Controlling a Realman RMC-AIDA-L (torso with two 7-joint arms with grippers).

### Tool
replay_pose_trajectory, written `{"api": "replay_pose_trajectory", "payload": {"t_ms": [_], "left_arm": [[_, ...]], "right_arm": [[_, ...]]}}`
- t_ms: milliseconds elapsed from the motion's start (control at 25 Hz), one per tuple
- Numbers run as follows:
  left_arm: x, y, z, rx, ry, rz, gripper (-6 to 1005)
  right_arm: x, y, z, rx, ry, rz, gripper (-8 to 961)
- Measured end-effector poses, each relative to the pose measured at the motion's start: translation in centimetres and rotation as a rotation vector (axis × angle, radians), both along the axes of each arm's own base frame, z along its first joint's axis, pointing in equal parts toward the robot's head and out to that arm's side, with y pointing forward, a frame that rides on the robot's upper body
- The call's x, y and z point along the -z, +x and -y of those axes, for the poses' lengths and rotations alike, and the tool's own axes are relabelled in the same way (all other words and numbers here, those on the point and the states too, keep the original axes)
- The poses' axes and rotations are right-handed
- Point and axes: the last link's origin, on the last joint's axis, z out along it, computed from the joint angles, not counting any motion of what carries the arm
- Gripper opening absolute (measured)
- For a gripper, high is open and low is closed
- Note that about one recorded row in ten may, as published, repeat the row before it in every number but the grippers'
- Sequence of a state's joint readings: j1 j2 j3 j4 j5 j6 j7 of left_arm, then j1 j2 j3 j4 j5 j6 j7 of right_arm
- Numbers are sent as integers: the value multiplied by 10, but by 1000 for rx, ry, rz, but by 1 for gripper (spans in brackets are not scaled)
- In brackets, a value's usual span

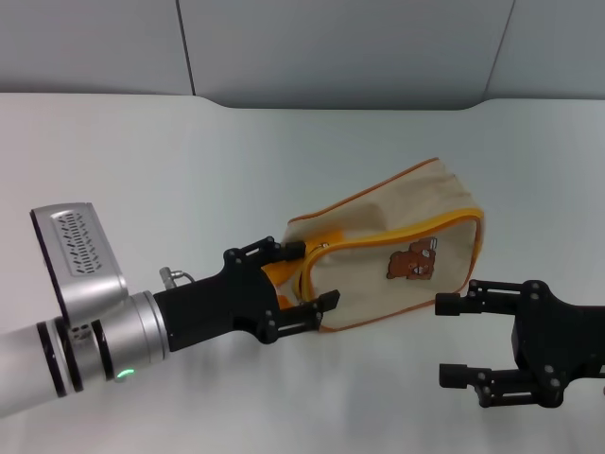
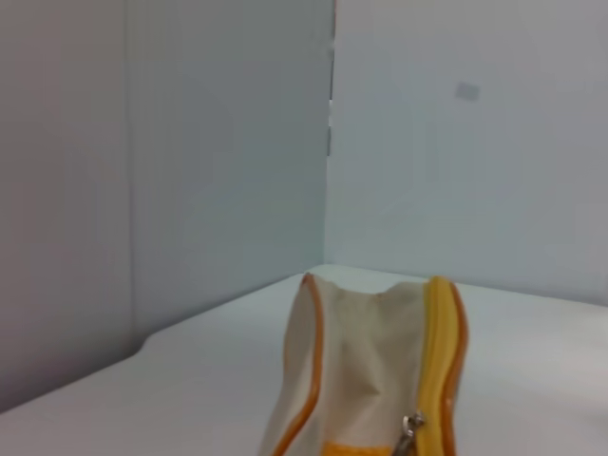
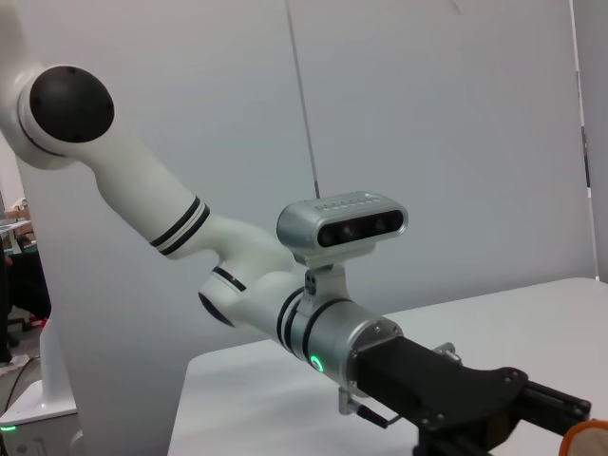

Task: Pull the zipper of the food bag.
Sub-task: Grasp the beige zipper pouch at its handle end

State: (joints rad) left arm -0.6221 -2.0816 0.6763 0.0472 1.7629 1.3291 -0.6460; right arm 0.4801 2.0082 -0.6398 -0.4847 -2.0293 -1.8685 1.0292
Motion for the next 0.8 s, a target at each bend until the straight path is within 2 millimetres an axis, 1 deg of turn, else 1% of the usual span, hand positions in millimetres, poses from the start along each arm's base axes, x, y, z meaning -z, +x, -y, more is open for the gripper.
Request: {"api": "replay_pose_trajectory", "payload": {"t_ms": [280,520,720,800], "left_arm": [[3,-5,-6,-67,60,-6,740],[4,-8,-1,-70,51,-11,536],[4,-11,3,-80,47,-5,319],[2,-11,3,-72,49,-4,298]], "right_arm": [[0,0,1,-1,-2,-2,705],[-2,0,2,-1,-2,-8,698],[-3,0,2,-1,2,-19,693],[-5,-1,2,-2,5,-29,691]]}}
